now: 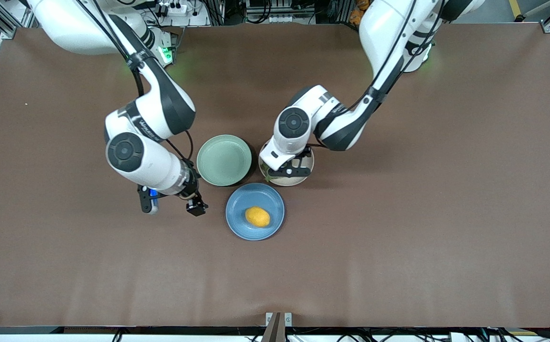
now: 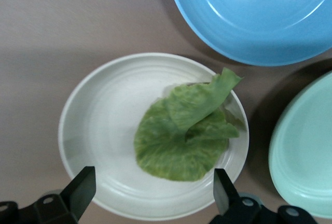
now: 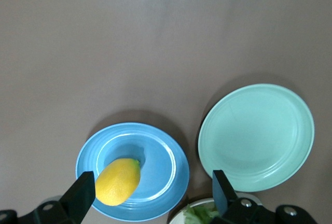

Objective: Pick lemon and lettuce from blue and beige plates
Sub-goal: 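Close the left gripper on the lettuce while the right gripper grasps the lemon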

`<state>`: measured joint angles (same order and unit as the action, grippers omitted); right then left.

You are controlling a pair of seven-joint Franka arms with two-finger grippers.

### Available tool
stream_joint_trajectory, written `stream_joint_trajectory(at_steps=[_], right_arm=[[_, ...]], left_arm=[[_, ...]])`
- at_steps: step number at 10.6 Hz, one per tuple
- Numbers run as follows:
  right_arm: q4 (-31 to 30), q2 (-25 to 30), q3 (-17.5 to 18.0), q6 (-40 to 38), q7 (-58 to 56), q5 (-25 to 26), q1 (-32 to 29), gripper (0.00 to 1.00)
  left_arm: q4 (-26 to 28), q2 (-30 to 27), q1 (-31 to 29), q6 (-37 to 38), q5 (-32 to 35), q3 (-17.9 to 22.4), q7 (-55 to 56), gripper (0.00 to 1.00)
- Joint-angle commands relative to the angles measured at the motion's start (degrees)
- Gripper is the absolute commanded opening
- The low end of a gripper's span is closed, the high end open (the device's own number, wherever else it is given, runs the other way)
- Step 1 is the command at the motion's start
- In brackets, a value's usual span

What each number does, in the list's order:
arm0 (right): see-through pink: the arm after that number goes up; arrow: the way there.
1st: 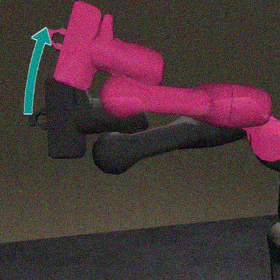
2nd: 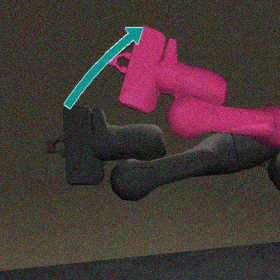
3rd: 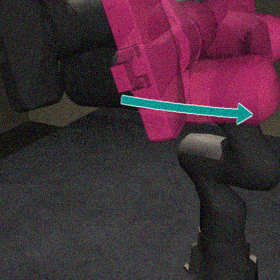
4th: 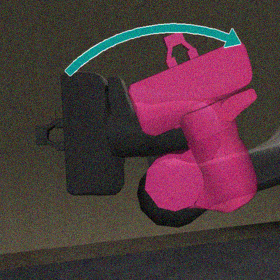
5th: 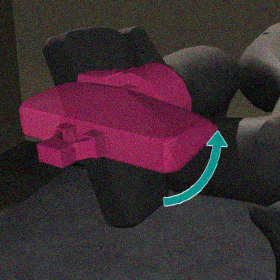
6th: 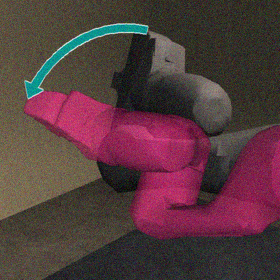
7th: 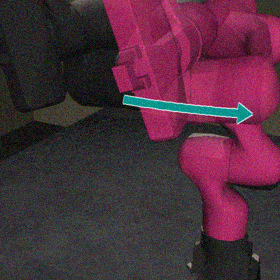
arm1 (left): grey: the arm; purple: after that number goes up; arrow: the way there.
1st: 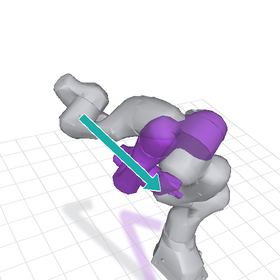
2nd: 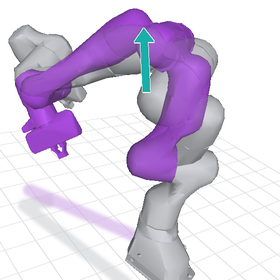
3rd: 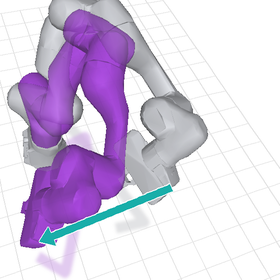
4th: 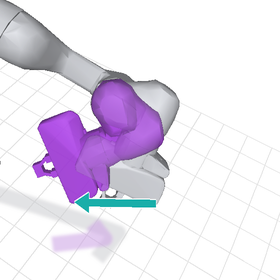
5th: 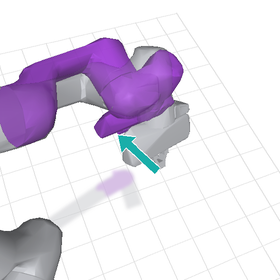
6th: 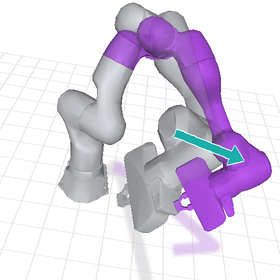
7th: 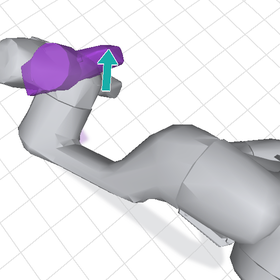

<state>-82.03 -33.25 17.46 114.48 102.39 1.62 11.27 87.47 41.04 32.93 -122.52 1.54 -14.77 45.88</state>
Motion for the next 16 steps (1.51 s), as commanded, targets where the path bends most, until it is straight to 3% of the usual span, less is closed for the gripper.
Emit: stream_joint_trajectory(at_steps=[1, 4, 7, 11, 16], right_arm=[[7.1, -5.9, 0.1, -0.4, 6.0, 1.9, 1.2, 1.0], [9.6, -9.2, -0.1, 4.3, 9.9, 1.9, 3.3, 1.0], [16.8, -15.4, -2.0, 4.8, 11.3, 1.8, 6.5, 1.0], [17.1, -18.9, -2.3, 12.9, 12.7, 1.9, 8.3, 1.0], [17.0, -23.2, -3.0, 14.8, 13.4, 3.3, 10.4, 1.0]], left_arm=[[-1.1, 2.7, 1.4, -3.6, 1.7, 1.4, 2.1, 1.0], [-1.1, 4.2, 3.9, -6.2, 1.7, 3.4, 2.7, 1.0], [-1.1, 5.2, 5.6, -7.2, 1.7, 4.7, 2.8, 1.0], [-1.1, 6.2, 6.3, -7.6, 1.7, 4.9, 3.7, 1.0], [-1.1, 7.0, 7.0, -9.8, 1.9, 5.8, 4.8, 1.0]])
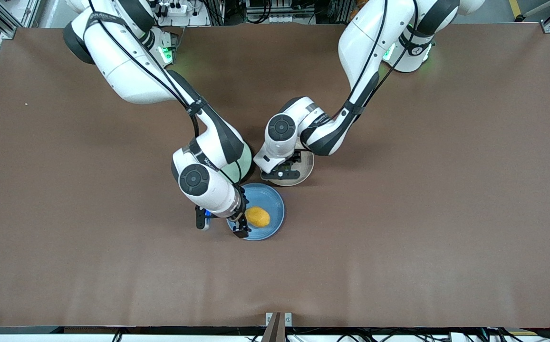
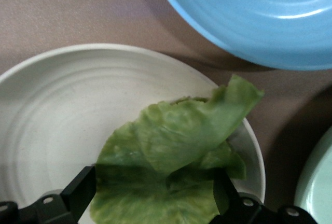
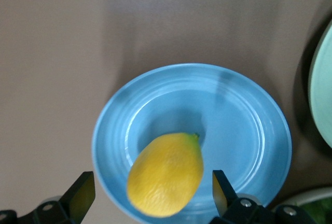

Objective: Pick lemon and lettuce from blue and beige plates
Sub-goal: 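Close the left gripper on the lettuce while the right gripper grasps the lemon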

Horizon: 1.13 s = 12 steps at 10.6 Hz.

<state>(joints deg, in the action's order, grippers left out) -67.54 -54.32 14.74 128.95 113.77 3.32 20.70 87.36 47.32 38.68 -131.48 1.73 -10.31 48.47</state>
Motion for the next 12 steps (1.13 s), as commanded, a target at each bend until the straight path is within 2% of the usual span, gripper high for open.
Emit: stream_joint_trajectory(at_steps=[1, 2, 3, 4, 5, 7, 12], right_arm=[[2.5, -2.3, -0.3, 1.3, 2.4, 1.6, 1.3, 1.0], [2.5, -2.5, -0.3, 1.8, 2.6, 1.6, 1.4, 1.0], [2.5, -2.6, -0.3, 2.3, 2.6, 1.6, 1.5, 1.0], [2.5, -2.7, -0.3, 2.5, 2.6, 1.7, 1.9, 1.0], [2.5, -3.2, -0.3, 3.0, 2.7, 2.0, 2.0, 1.0], [2.5, -3.9, -0.3, 3.7, 3.8, 3.3, 2.3, 1.0], [2.5, -5.0, -0.3, 4.9, 4.8, 4.6, 3.2, 1.0]], left_arm=[[-1.0, 0.8, 2.5, -1.1, 1.6, 2.6, 2.3, 0.6], [-1.0, 0.8, 2.8, -1.1, 1.6, 2.9, 2.9, 0.32], [-1.0, 0.6, 2.8, -1.1, 1.6, 2.9, 2.9, 0.24], [-1.0, 0.2, 2.8, -1.1, 1.6, 2.9, 2.9, 0.09], [-1.0, -0.2, 2.8, -1.0, 1.6, 2.9, 3.0, 0.0], [-0.9, -1.3, 2.6, -0.1, 1.7, 2.9, 3.0, 0.0], [-0.2, -7.4, 1.9, 8.8, 1.9, 2.8, 2.3, 0.0]])
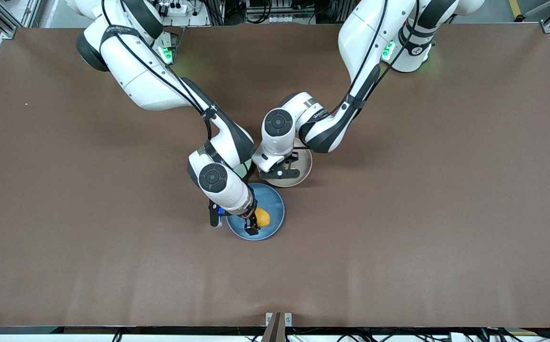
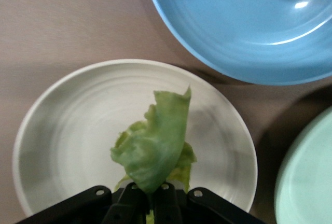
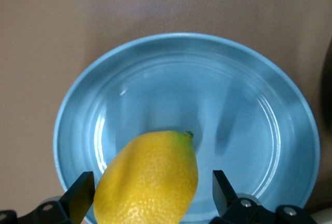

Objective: Pick lemon and lettuce from blue and beige plates
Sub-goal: 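Lift the lettuce with the left gripper while the right gripper lifts the lemon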

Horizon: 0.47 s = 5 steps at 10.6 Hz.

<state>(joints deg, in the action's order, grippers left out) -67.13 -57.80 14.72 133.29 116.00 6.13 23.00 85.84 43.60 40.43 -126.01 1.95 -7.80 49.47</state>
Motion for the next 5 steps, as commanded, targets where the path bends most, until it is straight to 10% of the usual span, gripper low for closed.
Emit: stream_joint_trajectory(at_steps=[1, 5], right_arm=[[2.1, -1.9, -0.3, 0.6, 3.4, 3.1, 1.1, 1.0], [2.1, -2.4, -0.1, 0.8, 4.1, 4.9, 2.0, 0.83]], left_arm=[[1.7, -5.0, 0.2, 6.0, 1.7, 0.3, 1.0, 0.0], [3.2, -10.0, -3.9, 11.0, 0.9, -0.4, -5.4, 0.0]])
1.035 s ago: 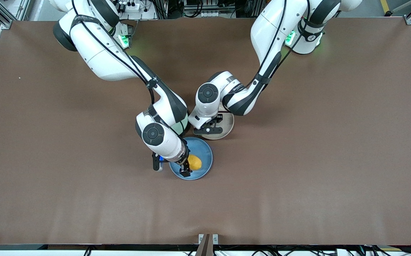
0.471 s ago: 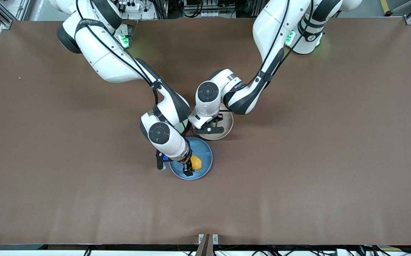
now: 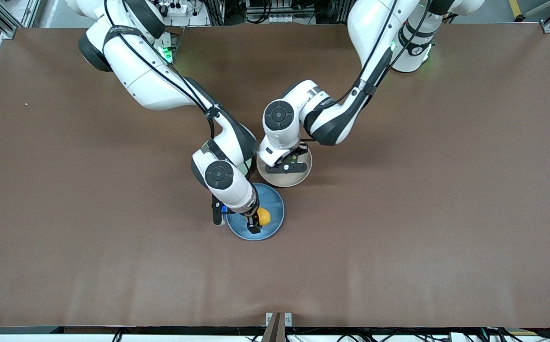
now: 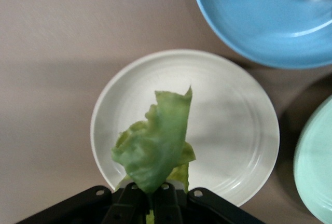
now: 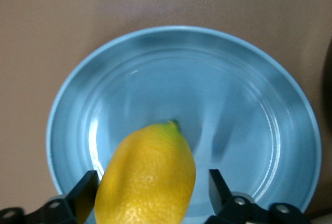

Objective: Pick lemon and lettuce from blue and beige plates
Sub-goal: 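Lift the lettuce with the left gripper while the right gripper lifts the lemon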

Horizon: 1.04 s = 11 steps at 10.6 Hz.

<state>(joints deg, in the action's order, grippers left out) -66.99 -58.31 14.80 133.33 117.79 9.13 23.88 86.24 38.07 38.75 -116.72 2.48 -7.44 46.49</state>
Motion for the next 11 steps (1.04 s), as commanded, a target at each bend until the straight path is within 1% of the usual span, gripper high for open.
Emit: stream_joint_trajectory(at_steps=[1, 2, 4, 6, 7, 8, 10, 11], right_arm=[[1.9, -1.9, -0.1, 1.2, 2.3, 2.7, 1.3, 0.75], [1.9, -2.1, -0.1, 1.3, 2.3, 3.3, 1.3, 0.68], [1.9, -2.2, -0.1, 1.3, 2.2, 3.4, 1.3, 0.49], [1.9, -2.1, 0.0, 1.2, 2.1, 3.4, 1.2, 0.19], [1.9, -1.7, 0.0, 1.1, 1.7, 3.3, 0.8, 0.12], [1.6, -0.6, 0.0, 0.8, 1.5, 3.1, 0.6, 0.12], [1.4, 1.2, 0.2, -0.3, 0.9, 2.5, -0.3, 0.07], [1.4, 2.1, 0.6, -1.7, -1.1, 2.4, -0.8, 0.07]], left_arm=[[4.4, -6.2, -2.3, 2.0, 0.3, -0.6, -3.2, 0.0], [6.0, -7.8, -2.4, 2.0, 0.3, -0.6, -3.8, 0.0], [7.7, -9.8, -4.3, 2.0, 0.6, -0.6, -5.1, 0.0], [9.5, -12.0, -6.7, 2.0, 1.0, -0.5, -7.3, 0.0], [10.4, -13.4, -8.0, 2.0, 1.0, -0.5, -8.9, 0.0], [11.2, -14.5, -9.6, 2.0, 1.0, -0.5, -10.4, 0.0], [13.0, -16.8, -11.2, 2.0, 1.0, -0.5, -12.2, 0.0], [13.1, -17.3, -12.5, 2.0, 1.0, -0.5, -12.7, 0.0]])
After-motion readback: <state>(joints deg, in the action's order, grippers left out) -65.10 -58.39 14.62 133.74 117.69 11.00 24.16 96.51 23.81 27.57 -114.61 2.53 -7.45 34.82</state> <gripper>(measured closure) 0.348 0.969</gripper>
